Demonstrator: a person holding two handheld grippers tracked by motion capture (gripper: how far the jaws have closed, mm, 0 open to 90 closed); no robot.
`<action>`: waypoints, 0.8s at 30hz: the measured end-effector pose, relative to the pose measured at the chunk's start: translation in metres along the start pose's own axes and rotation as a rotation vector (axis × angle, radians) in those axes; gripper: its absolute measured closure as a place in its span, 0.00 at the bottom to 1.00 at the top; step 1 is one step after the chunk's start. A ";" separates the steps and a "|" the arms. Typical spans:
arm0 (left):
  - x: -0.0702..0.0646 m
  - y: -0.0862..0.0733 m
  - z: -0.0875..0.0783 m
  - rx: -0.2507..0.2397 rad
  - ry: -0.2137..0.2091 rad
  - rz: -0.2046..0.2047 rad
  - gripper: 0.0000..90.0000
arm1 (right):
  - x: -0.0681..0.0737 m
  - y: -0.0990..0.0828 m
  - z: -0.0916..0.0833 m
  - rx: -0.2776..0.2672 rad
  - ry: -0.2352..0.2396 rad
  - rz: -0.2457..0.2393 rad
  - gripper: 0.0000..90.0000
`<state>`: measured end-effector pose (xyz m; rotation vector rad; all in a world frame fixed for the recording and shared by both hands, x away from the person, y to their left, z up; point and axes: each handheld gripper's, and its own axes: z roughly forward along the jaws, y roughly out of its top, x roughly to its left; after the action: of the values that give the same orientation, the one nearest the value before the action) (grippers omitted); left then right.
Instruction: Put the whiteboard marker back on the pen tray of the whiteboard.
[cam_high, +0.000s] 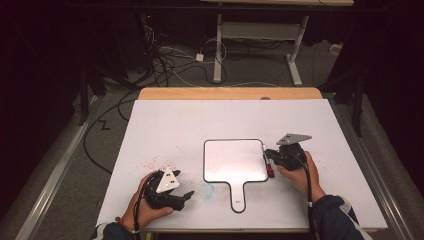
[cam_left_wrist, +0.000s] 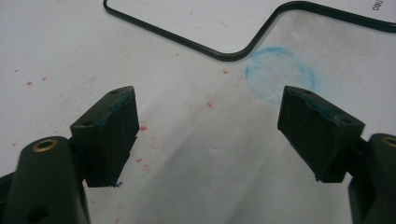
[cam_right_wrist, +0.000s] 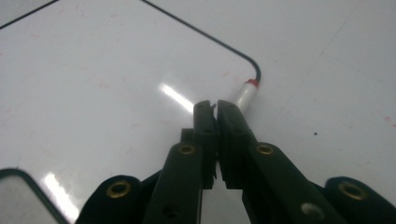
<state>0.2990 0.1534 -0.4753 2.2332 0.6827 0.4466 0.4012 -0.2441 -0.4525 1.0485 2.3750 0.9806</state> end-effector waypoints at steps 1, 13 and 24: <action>0.000 0.000 0.000 0.001 -0.001 0.000 0.22 | 0.001 -0.001 0.000 0.007 0.006 -0.007 0.98; 0.000 0.000 0.000 0.000 0.000 -0.001 0.22 | -0.001 -0.004 0.001 0.015 -0.003 0.009 1.00; 0.001 0.001 0.000 -0.007 0.012 -0.002 0.22 | 0.002 -0.003 -0.040 -0.189 -0.033 -0.053 0.80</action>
<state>0.3000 0.1539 -0.4744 2.2248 0.6886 0.4608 0.3755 -0.2626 -0.4270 0.9202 2.2214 1.1332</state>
